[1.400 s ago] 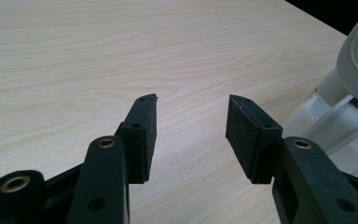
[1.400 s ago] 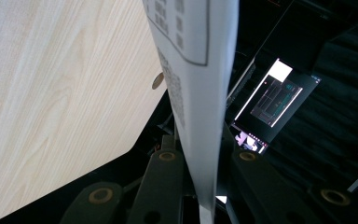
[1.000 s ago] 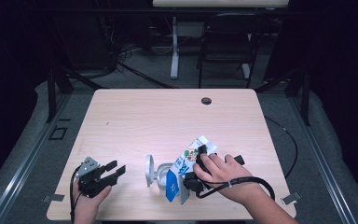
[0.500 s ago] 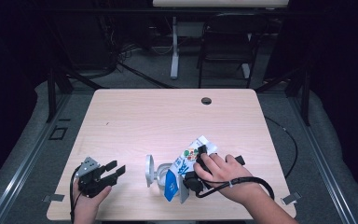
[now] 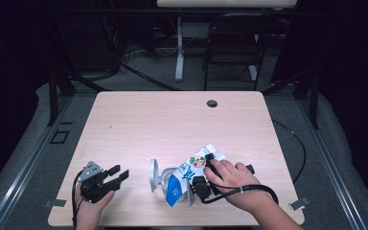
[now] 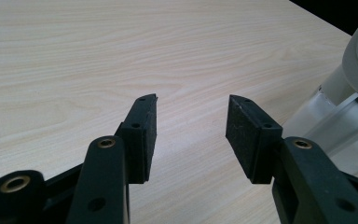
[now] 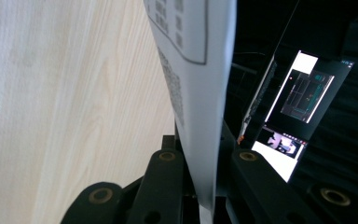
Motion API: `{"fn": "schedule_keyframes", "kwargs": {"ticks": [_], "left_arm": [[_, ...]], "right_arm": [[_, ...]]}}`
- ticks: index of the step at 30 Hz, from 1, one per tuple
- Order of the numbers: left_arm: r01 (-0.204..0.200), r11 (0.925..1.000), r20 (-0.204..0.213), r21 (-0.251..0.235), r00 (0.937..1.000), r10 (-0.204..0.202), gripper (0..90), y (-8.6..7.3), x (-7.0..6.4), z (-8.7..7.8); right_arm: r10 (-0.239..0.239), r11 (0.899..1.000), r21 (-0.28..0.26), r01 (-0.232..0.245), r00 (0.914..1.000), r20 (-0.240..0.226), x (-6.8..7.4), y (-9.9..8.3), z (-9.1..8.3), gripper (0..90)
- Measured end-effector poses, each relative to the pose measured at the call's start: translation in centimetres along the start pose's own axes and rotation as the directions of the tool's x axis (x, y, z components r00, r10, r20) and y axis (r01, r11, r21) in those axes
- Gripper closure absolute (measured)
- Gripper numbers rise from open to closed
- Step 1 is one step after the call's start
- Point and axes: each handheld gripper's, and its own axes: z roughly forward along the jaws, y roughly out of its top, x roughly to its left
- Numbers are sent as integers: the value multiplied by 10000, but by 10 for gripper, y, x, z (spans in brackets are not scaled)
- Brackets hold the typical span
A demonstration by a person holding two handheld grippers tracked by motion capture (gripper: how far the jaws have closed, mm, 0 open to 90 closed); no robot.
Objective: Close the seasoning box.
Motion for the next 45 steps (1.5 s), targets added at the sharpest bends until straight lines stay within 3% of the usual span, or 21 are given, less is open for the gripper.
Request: {"fn": "schedule_keyframes", "kwargs": {"ticks": [6,10,13,16,17,19,22,25,28,35,36,38,41,42,44,45], "left_arm": [[-32,10000,7,14,10000,32,536,0,0,-1],[-49,10000,9,22,10000,49,536,1,0,-1],[-59,10000,20,32,10000,59,536,1,-1,0],[-40,10000,-4,-4,10000,40,536,1,0,-1],[-26,10000,-13,-12,10000,26,536,1,0,-1],[-6,10000,-25,-43,10000,6,536,1,0,-1],[-34,10000,-15,-40,10000,34,536,1,0,-1],[-36,10000,-12,-35,10000,36,536,1,-1,-1],[-32,10000,1,-41,10000,32,536,1,-2,-1],[-29,10000,-13,-43,10000,29,536,1,-1,-2],[-36,10000,-16,-42,10000,36,536,1,-1,-2],[-22,10000,-17,-45,10000,22,536,1,-1,-2],[-22,10000,-26,-61,10000,22,536,1,-1,-2],[-23,10000,-31,-53,10000,23,536,1,-1,-2],[23,9999,-56,-156,10000,-23,536,1,-1,-2],[25,9999,-67,-145,10000,-26,536,0,-1,-3]], "right_arm": [[699,9973,-220,-704,9973,-203,0,0,-1,862],[1300,9902,-468,-1316,9909,-362,1,-2,-1,863],[1816,9803,-683,-1853,9817,-568,2,-3,-1,863],[2054,9754,-669,-2102,9760,-719,3,-4,-3,863],[2303,9674,-880,-2373,9695,-835,5,-5,-1,863],[2393,9651,-873,-2468,9670,-875,4,-6,-2,863],[2840,9510,-941,-2944,9525,-1097,7,-8,-2,864],[2986,9455,-952,-3114,9457,-1283,8,-10,-1,866],[3427,9250,-1184,-3610,9274,-1502,12,-12,0,867],[3935,8944,-1460,-4227,8990,-1922,16,-13,1,867],[4082,8842,-1550,-4407,8902,-2023,17,-13,1,867],[4213,8751,-1583,-4573,8809,-2159,17,-15,2,867],[4624,8483,-1572,-5057,8520,-2455,19,-17,2,867],[4868,8286,-1661,-5347,8345,-2581,21,-17,3,867],[5200,8011,-1710,-5736,8084,-2758,25,-18,5,867],[5268,7944,-1720,-5826,8017,-2823,27,-18,5,867]]}}
